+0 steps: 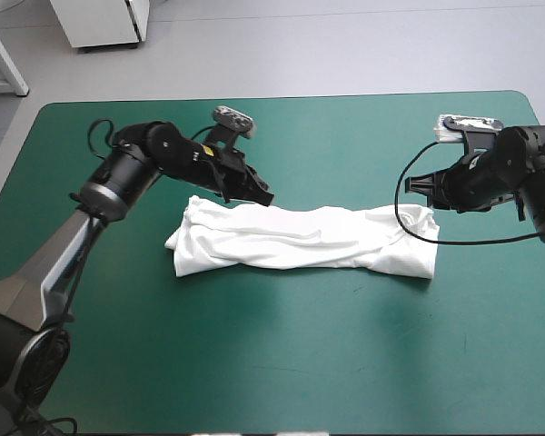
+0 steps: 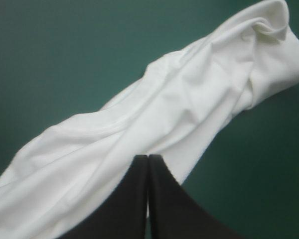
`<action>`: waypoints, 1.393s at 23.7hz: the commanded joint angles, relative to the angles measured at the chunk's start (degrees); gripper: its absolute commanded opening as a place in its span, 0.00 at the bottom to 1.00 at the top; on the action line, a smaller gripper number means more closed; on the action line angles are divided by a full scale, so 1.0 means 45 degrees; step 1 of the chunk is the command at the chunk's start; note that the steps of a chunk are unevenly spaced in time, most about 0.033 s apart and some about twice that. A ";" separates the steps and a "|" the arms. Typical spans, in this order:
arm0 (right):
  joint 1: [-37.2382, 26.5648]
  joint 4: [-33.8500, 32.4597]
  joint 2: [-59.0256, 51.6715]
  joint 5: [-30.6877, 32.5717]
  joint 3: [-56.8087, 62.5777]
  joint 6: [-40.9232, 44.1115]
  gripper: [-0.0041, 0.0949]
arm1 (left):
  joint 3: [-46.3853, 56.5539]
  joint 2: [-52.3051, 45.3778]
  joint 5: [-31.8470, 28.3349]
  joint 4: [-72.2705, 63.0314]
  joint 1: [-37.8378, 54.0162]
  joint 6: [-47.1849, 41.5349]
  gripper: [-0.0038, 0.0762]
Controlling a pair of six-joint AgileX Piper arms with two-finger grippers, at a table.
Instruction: Fold the cloth
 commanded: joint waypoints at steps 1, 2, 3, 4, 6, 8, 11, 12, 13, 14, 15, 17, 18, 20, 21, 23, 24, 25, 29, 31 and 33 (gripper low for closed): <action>-0.0149 0.0087 -0.0491 -0.0332 -0.0419 -0.0090 0.39 | -0.0378 0.0409 -0.0674 -0.0576 -0.0897 0.0086 0.04; -0.0149 0.0087 -0.0491 -0.0332 -0.0419 -0.0090 0.39 | -0.0378 0.0633 -0.0703 -0.0500 -0.1069 0.0086 0.04; -0.0149 0.0087 -0.0491 -0.0309 -0.0419 -0.0090 0.38 | -0.0378 0.0899 -0.0763 -0.0411 -0.1250 0.0086 0.04; -0.0149 0.0087 -0.0491 -0.0313 -0.0419 -0.0090 0.38 | -0.0378 0.1144 -0.0862 -0.0346 -0.1389 0.0086 0.04; -0.0149 0.0087 -0.0491 -0.0313 -0.0419 -0.0090 0.38 | -0.0378 0.1535 -0.1099 -0.0346 -0.1542 0.0086 0.04; -0.0149 0.0087 -0.0491 -0.0337 -0.0419 -0.0090 0.38 | -0.0378 0.1865 -0.1348 -0.0571 -0.1562 0.0086 0.04; -0.0149 0.0009 -0.0491 -0.0361 -0.0419 -0.0090 0.38 | -0.0378 0.2246 -0.1394 -0.0694 -0.1562 0.0086 0.04; -0.0149 0.0003 -0.0491 -0.0382 -0.0419 -0.0090 0.38 | -0.0378 0.2354 -0.1418 -0.0694 -0.1562 0.0103 0.04; -0.0149 0.0003 -0.0491 -0.0435 -0.0419 -0.0090 0.38 | -0.0378 0.2494 -0.1474 -0.0694 -0.1562 0.0140 0.04; -0.0149 -0.0019 -0.0491 -0.0514 -0.0419 -0.0090 0.38 | -0.0378 0.2826 -0.1582 -0.0694 -0.1572 0.0140 0.04; -0.0149 -0.0019 -0.0491 -0.0514 -0.0419 -0.0090 0.38 | -0.0378 0.3019 -0.1631 -0.0694 -0.1572 0.0140 0.04; -0.0149 -0.0019 -0.0491 -0.0514 -0.0419 -0.0090 0.38 | -0.0378 0.3599 -0.1733 -0.0694 -0.1592 0.0140 0.04; -0.0149 -0.0019 -0.0491 -0.0514 -0.0419 -0.0090 0.38 | -0.0378 0.3906 -0.1865 -0.0694 -0.1592 0.0100 0.04; -0.0149 -0.0019 -0.0491 -0.0492 -0.0419 -0.0090 0.38 | -0.0378 0.4266 -0.1981 -0.0545 -0.1592 0.0055 0.04; -0.0149 -0.0019 -0.0491 -0.0492 -0.0419 -0.0090 0.38 | -0.0378 0.4389 -0.1956 -0.0434 -0.1592 -0.0007 0.04; -0.0178 -0.0019 -0.0491 -0.0466 -0.0378 0.0454 0.38 | -0.0378 0.4586 -0.1809 -0.0402 -0.1592 -0.0057 0.04; -0.0330 0.0054 -0.0491 -0.0466 -0.0306 0.0456 0.38 | -0.0378 0.4586 -0.1773 -0.0458 -0.1592 -0.0057 0.04; -0.0645 0.0361 -0.0491 -0.0520 -0.0027 0.0376 0.38 | -0.0378 0.4586 -0.1773 -0.0486 -0.1592 -0.0057 0.04; -0.2434 0.3673 -0.0466 -0.1051 0.2508 -0.1318 0.55 | -0.0378 0.4586 -0.1722 -0.0601 -0.1592 -0.0057 0.04; -0.2653 0.4148 -0.0466 -0.1719 0.3314 -0.1973 0.58 | -0.0378 0.4586 -0.1702 -0.0601 -0.1592 -0.0057 0.04; -0.2655 0.4175 -0.0466 -0.2518 0.3966 -0.2324 0.58 | -0.0378 0.4586 -0.1642 -0.0601 -0.1592 -0.0057 0.04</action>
